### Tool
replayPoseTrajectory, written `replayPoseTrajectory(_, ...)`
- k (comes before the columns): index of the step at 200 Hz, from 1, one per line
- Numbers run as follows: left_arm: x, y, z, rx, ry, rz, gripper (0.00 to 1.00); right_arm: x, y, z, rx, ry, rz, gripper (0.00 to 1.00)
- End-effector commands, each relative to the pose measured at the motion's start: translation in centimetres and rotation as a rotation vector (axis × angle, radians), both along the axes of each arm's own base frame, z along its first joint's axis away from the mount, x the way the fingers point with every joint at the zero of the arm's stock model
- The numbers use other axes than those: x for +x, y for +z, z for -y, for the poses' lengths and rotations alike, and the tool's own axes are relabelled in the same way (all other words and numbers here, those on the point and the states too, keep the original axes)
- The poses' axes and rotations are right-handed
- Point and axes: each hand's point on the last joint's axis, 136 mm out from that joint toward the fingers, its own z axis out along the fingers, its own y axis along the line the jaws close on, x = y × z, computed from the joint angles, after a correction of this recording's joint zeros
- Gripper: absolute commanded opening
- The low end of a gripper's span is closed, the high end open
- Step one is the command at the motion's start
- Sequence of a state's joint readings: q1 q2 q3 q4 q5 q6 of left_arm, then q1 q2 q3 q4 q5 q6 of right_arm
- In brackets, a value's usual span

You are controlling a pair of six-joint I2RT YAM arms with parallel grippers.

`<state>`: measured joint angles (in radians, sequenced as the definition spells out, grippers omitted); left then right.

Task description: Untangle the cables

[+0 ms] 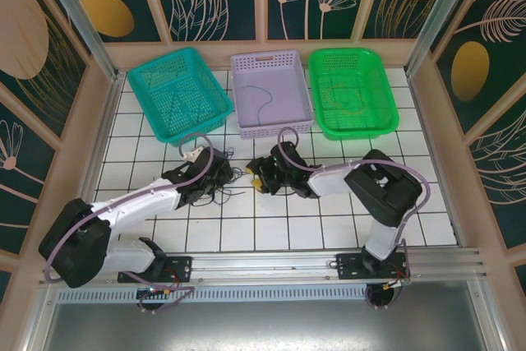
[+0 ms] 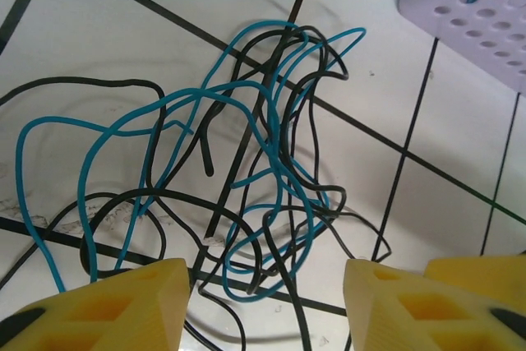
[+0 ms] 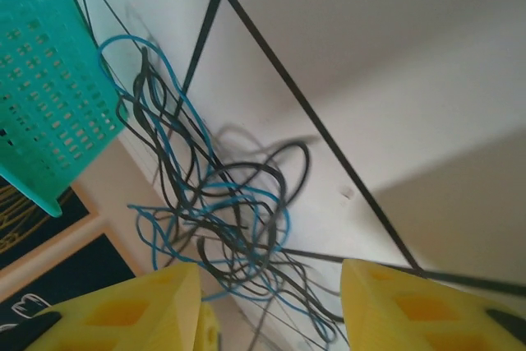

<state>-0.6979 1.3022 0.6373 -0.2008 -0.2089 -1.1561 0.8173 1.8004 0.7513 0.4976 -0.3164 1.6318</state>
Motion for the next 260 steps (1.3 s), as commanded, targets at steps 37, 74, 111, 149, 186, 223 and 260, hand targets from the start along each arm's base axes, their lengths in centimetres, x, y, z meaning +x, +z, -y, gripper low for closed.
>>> replayPoseTrajectory(37,1.3,-1.0,0.1,0.063,-0.03,0.023,0.27,2.3,-1.5,-1.5,0.06,-0.097,-0.077,0.25)
replayPoseTrajectory(74,1.0,-1.6,-1.7,0.149,0.012,0.014,0.0,2.7,-1.1,1.0,-0.025,-0.144,-0.036,0.0)
replayPoseTrajectory(111,0.5,-1.1,-3.8,0.223,0.05,0.033,0.0,2.4,2.5,6.3,-0.171,-0.153,0.11,0.0)
replayPoseTrajectory(149,0.0,-1.3,-4.5,0.237,0.059,0.031,0.0,2.6,6.4,13.4,-0.283,-0.197,0.251,0.0)
replayPoseTrajectory(186,0.0,-1.0,-4.8,0.239,0.067,0.037,0.0,3.7,11.0,19.2,-0.329,-0.233,0.392,0.0)
replayPoseTrajectory(223,-0.1,-0.7,-4.6,0.22,0.07,0.043,0.0,4.3,14.9,22.0,-0.379,-0.244,0.495,0.0)
replayPoseTrajectory(260,0.6,0.8,-2.2,0.116,-0.015,0.099,0.0,3.7,15.0,19.3,-0.337,-0.135,0.517,0.0)
